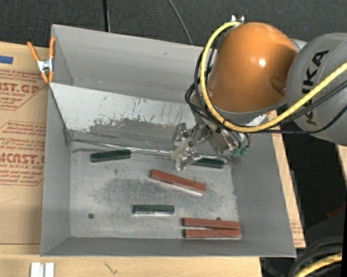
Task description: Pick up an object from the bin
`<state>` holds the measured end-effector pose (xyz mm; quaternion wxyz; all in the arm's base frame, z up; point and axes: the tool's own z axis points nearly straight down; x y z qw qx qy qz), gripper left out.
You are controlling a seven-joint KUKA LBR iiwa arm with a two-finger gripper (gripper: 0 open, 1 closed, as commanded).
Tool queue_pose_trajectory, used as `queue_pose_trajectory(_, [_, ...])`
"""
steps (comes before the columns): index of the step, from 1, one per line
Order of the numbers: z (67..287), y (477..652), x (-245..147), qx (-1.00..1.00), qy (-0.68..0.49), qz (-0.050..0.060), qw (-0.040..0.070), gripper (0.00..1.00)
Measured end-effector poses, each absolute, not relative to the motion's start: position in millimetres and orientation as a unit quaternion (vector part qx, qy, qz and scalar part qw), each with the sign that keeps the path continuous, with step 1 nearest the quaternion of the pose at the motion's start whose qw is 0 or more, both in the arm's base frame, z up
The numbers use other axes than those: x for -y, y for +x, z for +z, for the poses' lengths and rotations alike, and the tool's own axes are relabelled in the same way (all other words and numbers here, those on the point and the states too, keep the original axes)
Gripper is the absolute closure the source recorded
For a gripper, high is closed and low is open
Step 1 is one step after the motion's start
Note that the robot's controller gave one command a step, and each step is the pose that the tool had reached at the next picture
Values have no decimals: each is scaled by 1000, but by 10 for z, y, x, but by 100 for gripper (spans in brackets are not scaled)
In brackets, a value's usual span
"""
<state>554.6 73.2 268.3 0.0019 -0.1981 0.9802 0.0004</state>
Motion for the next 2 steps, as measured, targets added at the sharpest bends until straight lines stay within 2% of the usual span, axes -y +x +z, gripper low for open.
queue_pose_trajectory(1, [1745,5612,-858,-992,-130,1,-2,0])
queue_pose_trajectory(2, [1773,5627,-856,-992,-130,1,1,0])
